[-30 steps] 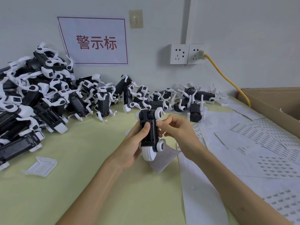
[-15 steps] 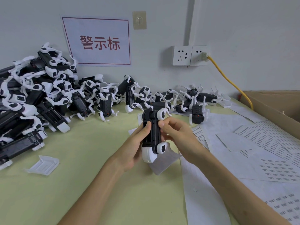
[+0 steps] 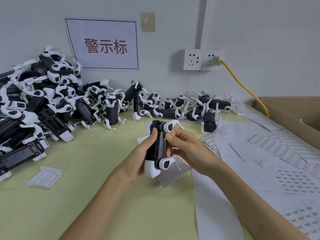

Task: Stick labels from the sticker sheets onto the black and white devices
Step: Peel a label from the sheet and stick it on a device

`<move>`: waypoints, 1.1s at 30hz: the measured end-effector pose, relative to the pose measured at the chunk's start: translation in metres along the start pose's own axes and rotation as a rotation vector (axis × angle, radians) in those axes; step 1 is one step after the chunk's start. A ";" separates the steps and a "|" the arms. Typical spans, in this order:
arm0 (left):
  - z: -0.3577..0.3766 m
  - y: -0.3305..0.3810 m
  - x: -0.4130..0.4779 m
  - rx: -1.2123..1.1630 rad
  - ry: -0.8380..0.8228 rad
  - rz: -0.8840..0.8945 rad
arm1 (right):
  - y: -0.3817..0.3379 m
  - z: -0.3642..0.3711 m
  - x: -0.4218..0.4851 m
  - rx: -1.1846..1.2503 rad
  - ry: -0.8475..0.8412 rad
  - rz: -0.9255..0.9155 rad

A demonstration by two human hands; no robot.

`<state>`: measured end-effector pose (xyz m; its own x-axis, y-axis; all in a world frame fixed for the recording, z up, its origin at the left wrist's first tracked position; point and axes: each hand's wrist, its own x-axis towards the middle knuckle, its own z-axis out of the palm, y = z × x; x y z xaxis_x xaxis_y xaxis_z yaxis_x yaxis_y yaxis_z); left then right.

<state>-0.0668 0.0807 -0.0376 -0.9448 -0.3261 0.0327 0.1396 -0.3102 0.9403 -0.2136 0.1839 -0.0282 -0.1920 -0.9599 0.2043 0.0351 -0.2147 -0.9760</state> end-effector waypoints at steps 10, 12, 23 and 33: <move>0.005 -0.001 0.001 -0.099 -0.026 0.022 | 0.001 -0.002 0.000 -0.011 -0.013 -0.004; 0.006 0.000 0.001 -0.107 -0.016 0.026 | 0.002 -0.002 0.000 -0.009 -0.020 -0.004; 0.004 0.000 0.000 -0.025 -0.050 0.012 | 0.001 0.000 0.000 -0.083 0.049 -0.056; -0.001 -0.001 0.000 -0.060 -0.068 -0.013 | 0.000 -0.001 -0.001 -0.072 -0.055 -0.030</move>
<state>-0.0670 0.0805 -0.0388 -0.9642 -0.2610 0.0460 0.1432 -0.3673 0.9190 -0.2147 0.1849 -0.0280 -0.1379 -0.9620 0.2358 -0.0412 -0.2323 -0.9718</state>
